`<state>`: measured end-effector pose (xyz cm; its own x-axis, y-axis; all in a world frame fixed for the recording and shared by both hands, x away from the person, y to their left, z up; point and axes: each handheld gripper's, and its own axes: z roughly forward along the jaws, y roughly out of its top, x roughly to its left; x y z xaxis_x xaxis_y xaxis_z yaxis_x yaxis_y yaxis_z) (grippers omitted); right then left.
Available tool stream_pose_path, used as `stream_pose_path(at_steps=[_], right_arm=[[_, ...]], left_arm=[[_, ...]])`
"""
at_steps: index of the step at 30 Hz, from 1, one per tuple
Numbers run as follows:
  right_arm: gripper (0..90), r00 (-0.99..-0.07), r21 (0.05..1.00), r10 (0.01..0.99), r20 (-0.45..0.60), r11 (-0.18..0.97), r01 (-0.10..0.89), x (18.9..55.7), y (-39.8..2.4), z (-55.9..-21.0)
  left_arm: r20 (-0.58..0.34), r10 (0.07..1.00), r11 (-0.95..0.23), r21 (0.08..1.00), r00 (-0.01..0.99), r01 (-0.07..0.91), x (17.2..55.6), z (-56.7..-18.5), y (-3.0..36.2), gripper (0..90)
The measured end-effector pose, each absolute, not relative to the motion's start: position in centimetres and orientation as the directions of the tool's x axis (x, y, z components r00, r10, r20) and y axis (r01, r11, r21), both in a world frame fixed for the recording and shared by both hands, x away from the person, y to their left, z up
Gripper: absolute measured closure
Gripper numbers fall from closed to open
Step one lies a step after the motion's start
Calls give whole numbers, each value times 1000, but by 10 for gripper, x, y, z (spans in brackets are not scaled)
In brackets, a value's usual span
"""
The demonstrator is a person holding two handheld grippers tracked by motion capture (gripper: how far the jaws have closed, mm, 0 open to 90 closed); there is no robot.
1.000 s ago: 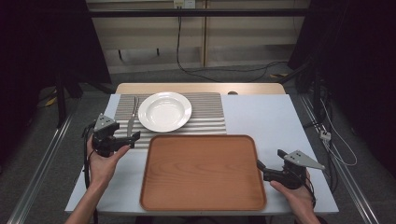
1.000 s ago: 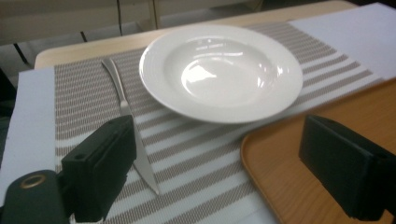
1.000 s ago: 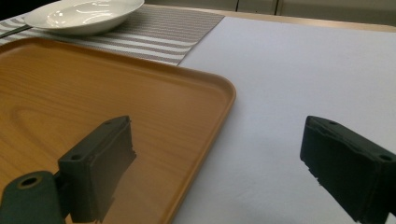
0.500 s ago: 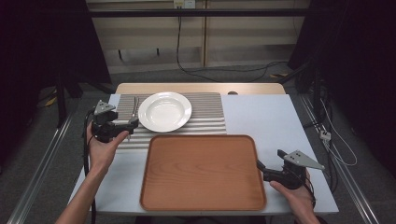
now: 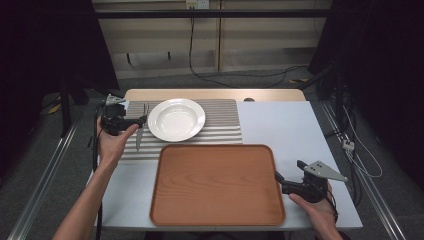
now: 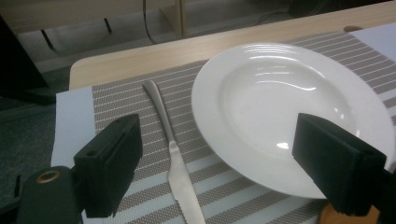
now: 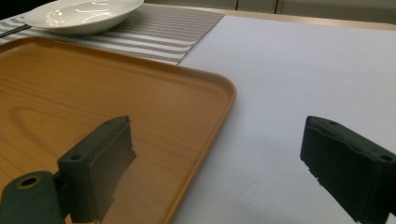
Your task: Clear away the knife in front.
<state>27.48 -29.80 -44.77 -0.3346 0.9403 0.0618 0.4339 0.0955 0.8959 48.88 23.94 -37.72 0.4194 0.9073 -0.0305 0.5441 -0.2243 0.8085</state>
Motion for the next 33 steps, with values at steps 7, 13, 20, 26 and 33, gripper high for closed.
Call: stream_pose_path(at_steps=[7, 13, 20, 26, 33], right_arm=[[91, -333, 894, 941, 58, 99, 437, 276, -297, -448], [91, -330, 891, 942, 60, 99, 443, 277, -296, -449], [91, -333, 889, 941, 61, 101, 447, 277, -296, -450], [91, -332, 886, 941, 64, 99, 452, 277, -297, -450], [91, -334, 885, 941, 64, 101, 454, 278, -297, -451]], left_arm=[[-27, 917, -233, 774, 397, 589, 515, -390, 243, 213], [-26, 925, -231, 753, 379, 616, 532, -399, 244, 262], [6, 939, -243, 720, 344, 650, 560, -414, 243, 337], [-23, 946, -223, 677, 323, 701, 573, -427, 243, 423], [-55, 949, -207, 631, 310, 747, 581, -443, 241, 563]])
